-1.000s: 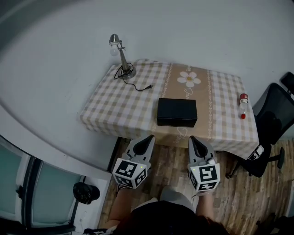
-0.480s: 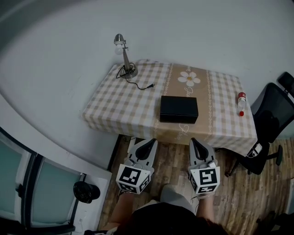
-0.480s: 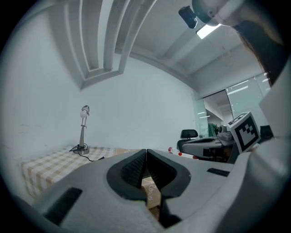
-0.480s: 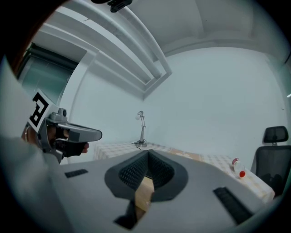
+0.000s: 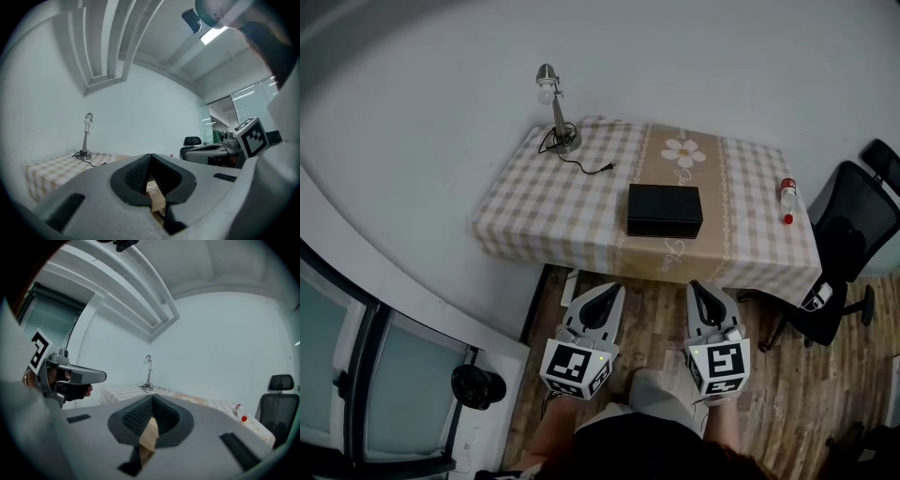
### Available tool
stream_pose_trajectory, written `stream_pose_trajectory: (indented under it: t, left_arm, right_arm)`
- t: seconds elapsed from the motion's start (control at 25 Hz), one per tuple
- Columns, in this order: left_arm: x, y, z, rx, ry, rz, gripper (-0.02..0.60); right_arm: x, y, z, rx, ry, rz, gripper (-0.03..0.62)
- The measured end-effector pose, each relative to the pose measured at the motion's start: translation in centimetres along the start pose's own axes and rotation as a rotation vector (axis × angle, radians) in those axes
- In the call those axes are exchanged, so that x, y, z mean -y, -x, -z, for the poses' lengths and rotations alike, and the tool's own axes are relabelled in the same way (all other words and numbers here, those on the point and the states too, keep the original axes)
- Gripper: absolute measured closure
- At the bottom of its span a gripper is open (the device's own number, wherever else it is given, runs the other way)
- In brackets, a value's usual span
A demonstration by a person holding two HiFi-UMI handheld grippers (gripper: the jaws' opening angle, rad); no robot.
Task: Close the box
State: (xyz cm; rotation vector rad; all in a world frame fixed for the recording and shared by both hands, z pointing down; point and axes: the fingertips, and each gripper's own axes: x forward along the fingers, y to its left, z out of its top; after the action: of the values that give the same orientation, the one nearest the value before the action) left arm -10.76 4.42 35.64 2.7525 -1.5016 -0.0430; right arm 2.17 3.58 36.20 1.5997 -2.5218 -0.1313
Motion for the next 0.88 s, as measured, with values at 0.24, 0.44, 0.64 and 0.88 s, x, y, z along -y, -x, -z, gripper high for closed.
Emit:
stream_pose_trajectory:
  t: [0.24, 0.44, 0.64, 0.88]
  left_arm:
    - [1.1, 1.7, -0.8, 0.032, 0.017, -0.001, 0.555]
    - [1.8, 3.0, -0.5, 0.011, -0.031, -0.004, 0.555]
    - [3.0, 4.2, -0.2, 0.007, -0.039, 0.008, 0.555]
    - [3.6, 5.4, -0.3, 0.011, -0.028, 0.013, 0.555]
  right_arm:
    - [-1.0, 1.9, -0.5, 0.003, 0.017, -0.001, 0.577]
    - [-2.0, 3.4, -0.5, 0.003, 0.026, 0.005, 0.577]
    - [-2.6, 5.0, -0.3, -0.005, 0.031, 0.012, 0.577]
    - [-3.5, 6.3, -0.2, -0.013, 0.042, 0.013, 0.577]
